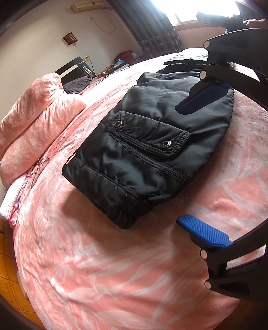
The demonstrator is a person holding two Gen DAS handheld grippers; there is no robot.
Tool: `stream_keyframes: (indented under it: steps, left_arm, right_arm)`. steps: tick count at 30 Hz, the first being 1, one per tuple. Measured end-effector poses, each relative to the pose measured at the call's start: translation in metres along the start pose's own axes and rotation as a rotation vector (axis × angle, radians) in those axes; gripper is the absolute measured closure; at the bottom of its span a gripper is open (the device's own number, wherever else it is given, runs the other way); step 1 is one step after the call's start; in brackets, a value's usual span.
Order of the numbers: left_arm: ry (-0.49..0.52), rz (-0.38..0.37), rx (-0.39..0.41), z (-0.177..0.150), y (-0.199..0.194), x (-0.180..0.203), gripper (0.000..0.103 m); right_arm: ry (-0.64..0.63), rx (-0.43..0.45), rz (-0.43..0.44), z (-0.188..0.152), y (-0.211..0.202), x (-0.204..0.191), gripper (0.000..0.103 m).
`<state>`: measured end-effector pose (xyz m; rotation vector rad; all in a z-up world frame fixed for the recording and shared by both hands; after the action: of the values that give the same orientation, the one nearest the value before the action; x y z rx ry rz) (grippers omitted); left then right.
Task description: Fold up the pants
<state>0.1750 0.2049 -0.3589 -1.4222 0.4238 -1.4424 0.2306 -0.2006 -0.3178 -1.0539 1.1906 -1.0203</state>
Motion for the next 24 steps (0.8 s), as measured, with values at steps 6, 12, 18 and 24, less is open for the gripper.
stream_keyframes:
  steps: [6,12,18,24]
  left_arm:
    - [0.002,0.013,-0.02,0.001,0.003,0.0,0.004]
    - [-0.016,0.03,-0.035,0.001,0.004,-0.001,0.004]
    - [-0.109,-0.026,-0.044,-0.002,-0.004,-0.009,0.004]
    - [-0.225,-0.092,-0.048,0.002,-0.009,-0.021,0.004]
  right_arm:
    - [-0.059,0.088,-0.002,0.007,-0.036,-0.002,0.084]
    - [-0.011,0.048,-0.053,0.014,-0.017,0.026,0.082]
    - [-0.093,-0.036,-0.098,0.013,0.014,0.022,0.08]
    - [-0.185,-0.014,-0.091,0.034,-0.024,0.006,0.072]
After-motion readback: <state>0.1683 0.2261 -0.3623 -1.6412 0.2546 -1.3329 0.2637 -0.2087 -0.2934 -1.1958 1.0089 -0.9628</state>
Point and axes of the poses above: each gripper's, at about its wrist camera, not at the fingertips, and y roughly the way its jaws point, x to its right, z to its top, the point moved 7 cm from there along y, roughly the way its jaws point, and after that the axes turned 14 degrees about -x, right-handed, at the moved point
